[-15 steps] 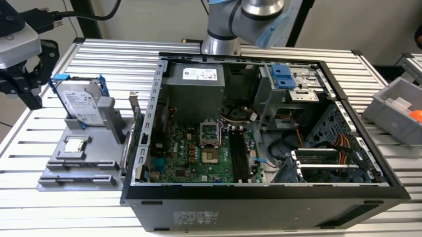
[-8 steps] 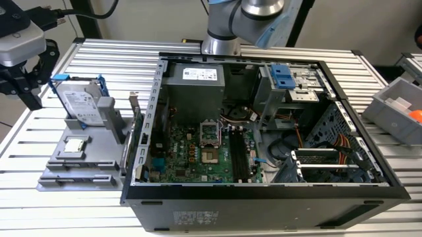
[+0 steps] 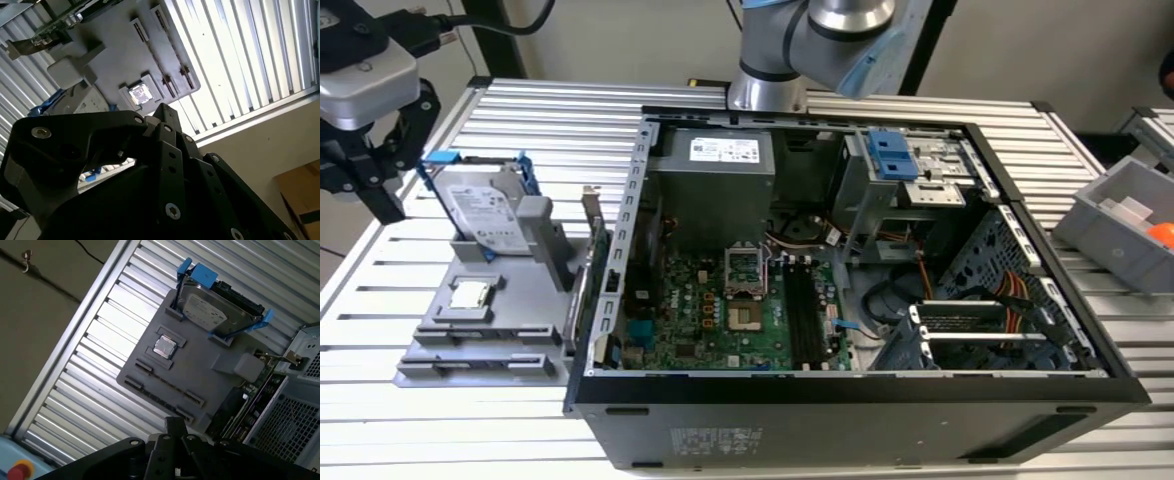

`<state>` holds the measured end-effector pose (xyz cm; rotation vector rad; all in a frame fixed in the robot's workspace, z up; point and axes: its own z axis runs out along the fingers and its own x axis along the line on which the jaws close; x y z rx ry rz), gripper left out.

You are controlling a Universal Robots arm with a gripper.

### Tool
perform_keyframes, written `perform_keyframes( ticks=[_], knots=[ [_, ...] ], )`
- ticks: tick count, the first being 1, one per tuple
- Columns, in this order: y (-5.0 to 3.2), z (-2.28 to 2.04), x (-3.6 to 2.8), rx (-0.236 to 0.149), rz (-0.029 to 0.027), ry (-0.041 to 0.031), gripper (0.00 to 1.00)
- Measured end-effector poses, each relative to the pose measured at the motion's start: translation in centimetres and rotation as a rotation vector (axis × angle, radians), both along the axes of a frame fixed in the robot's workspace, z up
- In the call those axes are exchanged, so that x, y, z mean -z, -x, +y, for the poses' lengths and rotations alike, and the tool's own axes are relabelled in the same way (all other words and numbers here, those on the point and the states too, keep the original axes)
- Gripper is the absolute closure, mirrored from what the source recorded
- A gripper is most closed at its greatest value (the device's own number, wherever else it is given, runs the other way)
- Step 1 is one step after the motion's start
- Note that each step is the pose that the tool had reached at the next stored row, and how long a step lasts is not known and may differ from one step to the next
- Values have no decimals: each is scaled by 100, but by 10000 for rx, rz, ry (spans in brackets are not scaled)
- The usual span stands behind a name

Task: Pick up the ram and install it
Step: 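Pick up the ram and move it above insertion slot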

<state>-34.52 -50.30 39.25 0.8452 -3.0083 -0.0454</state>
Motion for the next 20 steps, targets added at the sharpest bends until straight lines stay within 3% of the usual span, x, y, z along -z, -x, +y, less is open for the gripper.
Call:
perform_keyframes(
  ticks=[6,12,16,20],
  knots=[
    [0,0,0,-316,-1,1,100],
    [0,0,0,-348,-147,-4,100],
    [1,0,0,-545,-148,-5,100],
    [3,0,-1,-1130,-147,-8,100]
  ],
)
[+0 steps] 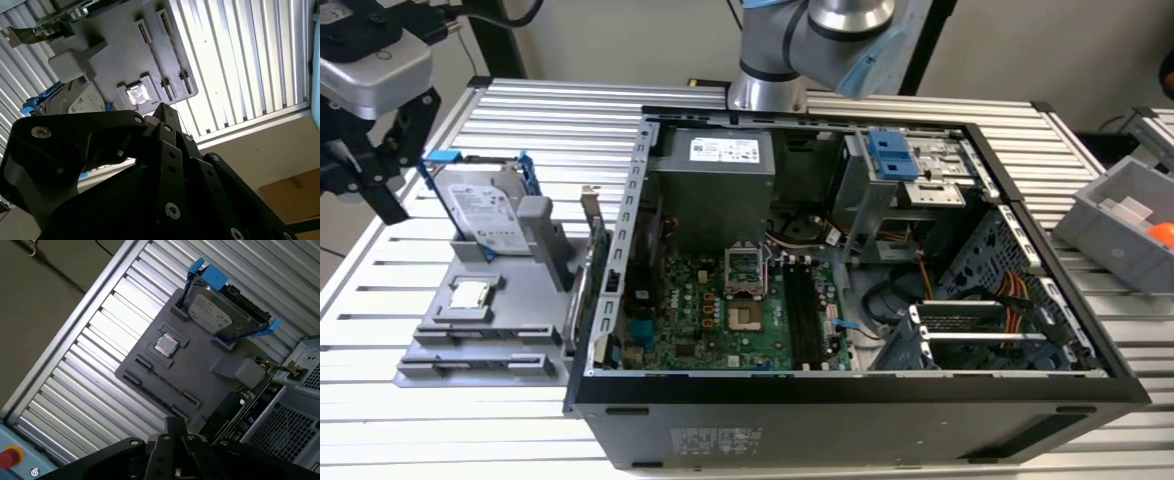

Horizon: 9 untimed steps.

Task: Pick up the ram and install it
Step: 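Pick up the ram and move it above insertion slot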

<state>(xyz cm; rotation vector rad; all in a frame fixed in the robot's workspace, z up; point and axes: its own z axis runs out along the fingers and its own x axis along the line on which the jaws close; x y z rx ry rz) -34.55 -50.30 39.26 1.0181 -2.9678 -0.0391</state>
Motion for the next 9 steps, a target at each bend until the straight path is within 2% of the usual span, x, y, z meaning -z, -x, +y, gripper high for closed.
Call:
perform_keyframes(
  ticks=[3,9],
  knots=[
    [1,0,1,-474,-2,-2,100],
    [1,0,1,-1134,-1,-1,100]
  ],
)
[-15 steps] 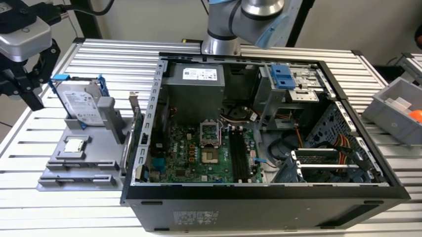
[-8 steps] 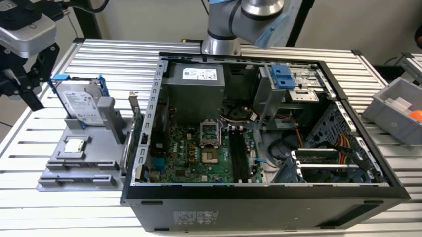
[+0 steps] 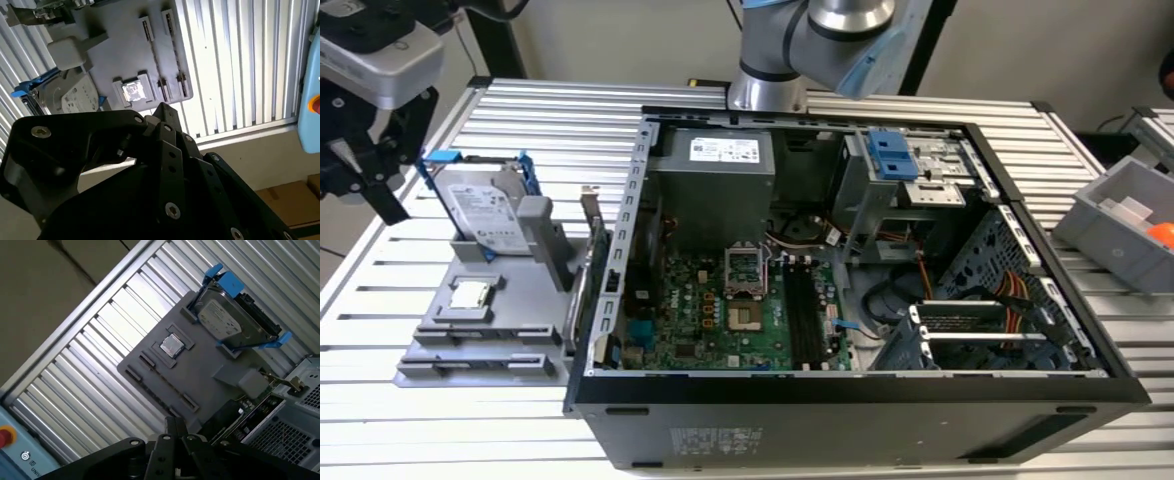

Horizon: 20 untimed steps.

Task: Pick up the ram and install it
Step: 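Pick up the ram and move it above insertion slot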

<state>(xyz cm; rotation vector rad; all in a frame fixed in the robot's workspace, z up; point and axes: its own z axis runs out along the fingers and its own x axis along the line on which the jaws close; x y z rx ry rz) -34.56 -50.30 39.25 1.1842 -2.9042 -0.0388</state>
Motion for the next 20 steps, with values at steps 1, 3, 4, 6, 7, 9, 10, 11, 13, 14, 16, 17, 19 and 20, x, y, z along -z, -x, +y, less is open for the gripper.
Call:
perform_keyframes(
  ticks=[1,3,4,6,7,9,10,11,13,14,16,17,19,20],
  knots=[
    [0,0,0,-99,0,0,100],
    [0,0,0,-285,0,0,100],
    [0,0,0,-363,0,0,100],
    [0,0,0,-519,0,0,100],
    [0,0,0,-600,1,1,100],
    [-1,0,0,-799,1,1,100],
    [-1,0,0,-914,0,0,100],
    [-1,0,0,-1037,0,0,100],
    [-1,0,0,-1303,0,0,100],
    [0,0,0,-1435,0,0,100],
    [0,0,0,-1692,1,1,100],
    [0,0,0,-1822,0,0,100],
    [0,0,0,-2076,0,1,100],
    [0,0,0,-2200,1,2,100]
  ],
)
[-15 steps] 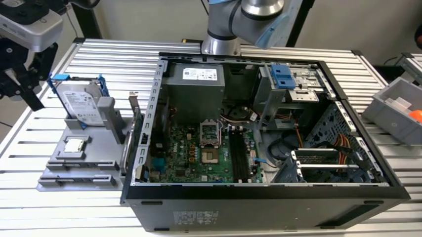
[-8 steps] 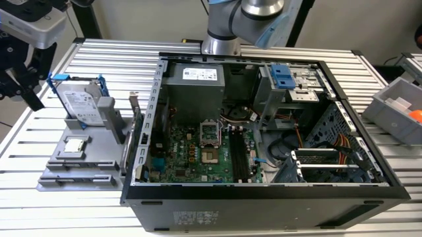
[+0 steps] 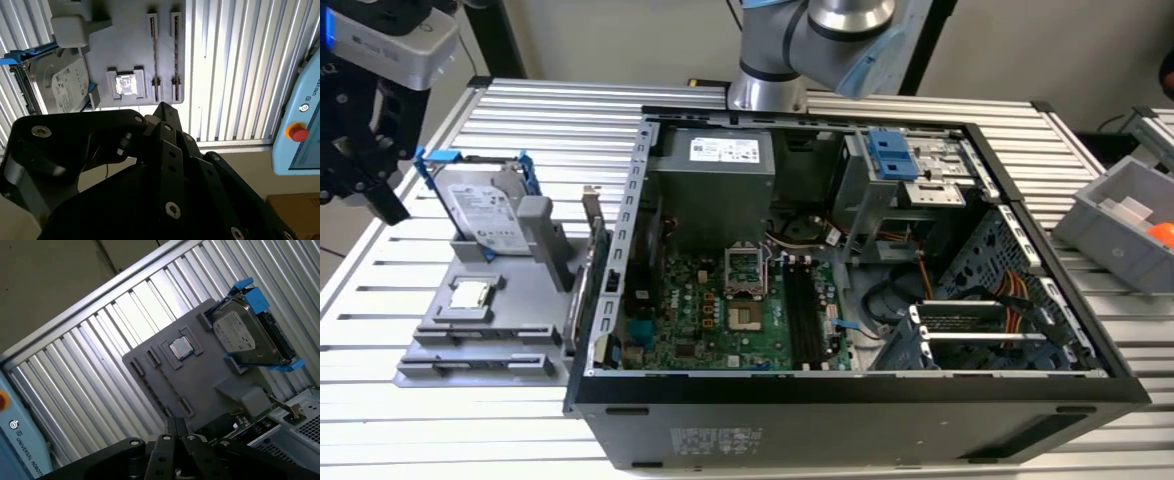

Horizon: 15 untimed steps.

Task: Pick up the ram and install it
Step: 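Pick up the ram and move it above insertion slot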

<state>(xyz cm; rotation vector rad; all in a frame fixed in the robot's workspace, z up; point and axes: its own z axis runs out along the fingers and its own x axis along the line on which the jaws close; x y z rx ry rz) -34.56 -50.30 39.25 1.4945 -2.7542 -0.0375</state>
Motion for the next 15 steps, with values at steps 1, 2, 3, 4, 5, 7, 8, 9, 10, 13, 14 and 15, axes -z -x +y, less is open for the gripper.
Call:
perform_keyframes(
  ticks=[1,2,3,4,5,7,8,9,10,13,14,15],
  knots=[
    [0,0,0,-113,0,1,100],
    [0,0,0,-233,0,3,100],
    [0,0,0,-349,0,4,100],
    [0,0,0,-458,0,6,100],
    [0,-1,0,-566,0,9,100],
    [0,0,0,-773,0,15,100],
    [0,0,0,-874,0,18,100],
    [0,0,1,-974,-1,21,100],
    [1,0,0,-1072,0,26,100],
    [1,0,0,-1382,0,38,100],
    [1,0,1,-1479,0,41,100],
    [1,0,0,-1589,1,44,100]
  ],
)
